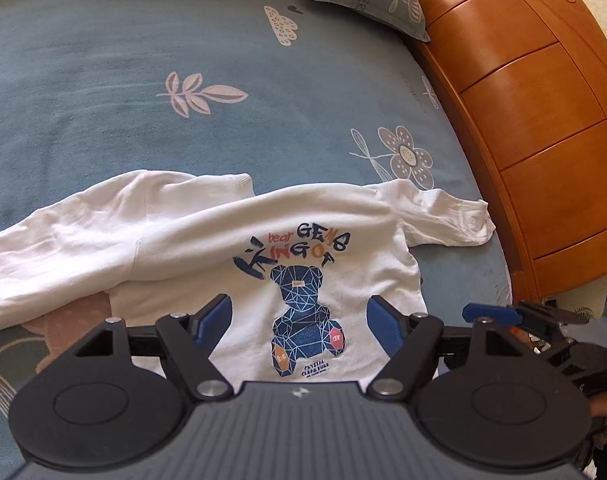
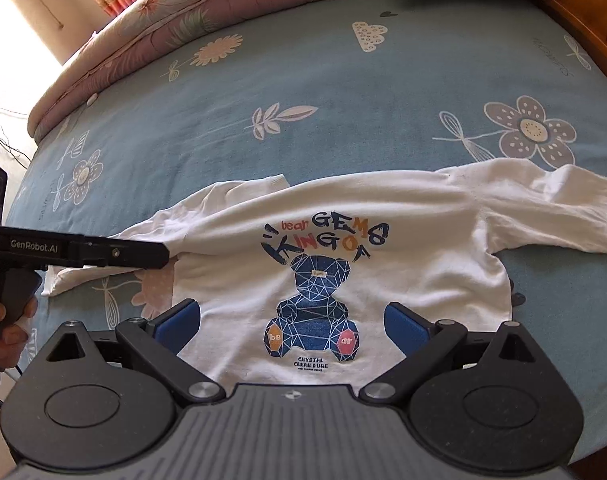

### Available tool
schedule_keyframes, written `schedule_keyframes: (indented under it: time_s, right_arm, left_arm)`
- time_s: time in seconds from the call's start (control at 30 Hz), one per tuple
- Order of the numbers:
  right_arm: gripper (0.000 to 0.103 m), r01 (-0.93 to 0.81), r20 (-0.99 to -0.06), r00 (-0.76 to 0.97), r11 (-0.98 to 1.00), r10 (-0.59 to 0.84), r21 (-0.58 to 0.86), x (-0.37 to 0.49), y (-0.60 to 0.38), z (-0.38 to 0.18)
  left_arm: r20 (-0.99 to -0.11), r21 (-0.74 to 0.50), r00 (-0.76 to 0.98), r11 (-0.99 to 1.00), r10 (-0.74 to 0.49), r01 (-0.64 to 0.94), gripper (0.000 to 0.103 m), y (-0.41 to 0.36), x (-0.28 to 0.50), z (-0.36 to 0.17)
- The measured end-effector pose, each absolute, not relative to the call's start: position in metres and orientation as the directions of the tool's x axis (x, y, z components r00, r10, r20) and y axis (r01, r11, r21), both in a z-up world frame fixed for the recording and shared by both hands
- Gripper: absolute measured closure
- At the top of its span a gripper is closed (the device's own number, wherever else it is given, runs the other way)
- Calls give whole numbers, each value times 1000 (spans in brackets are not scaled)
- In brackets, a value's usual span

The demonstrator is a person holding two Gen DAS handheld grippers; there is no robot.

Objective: Fold clothes

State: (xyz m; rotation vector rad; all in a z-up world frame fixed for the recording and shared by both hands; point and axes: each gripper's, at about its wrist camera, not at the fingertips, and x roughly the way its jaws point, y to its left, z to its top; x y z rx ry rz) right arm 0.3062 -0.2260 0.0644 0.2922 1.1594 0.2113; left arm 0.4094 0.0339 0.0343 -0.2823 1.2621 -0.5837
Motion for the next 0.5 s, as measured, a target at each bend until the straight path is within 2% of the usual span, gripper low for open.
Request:
schedule_keyframes:
  time_s: [0.13,0.3,0.5]
  right_arm:
    - [2,-7,-870,355,931,343,364,312,-235,61]
    - [2,-85,-852,311,905,421,416,340,-245,39]
    - [2,-149,-843,262,883,470,445,365,-252,-11]
  left_arm:
    - [-832,-477,199,851,-518,220,30,24,425,38]
    - [-841,-460,248,876,-482,141,29,18,434,43]
    - [-862,-387,297,912,-410,137,29,10,437,13]
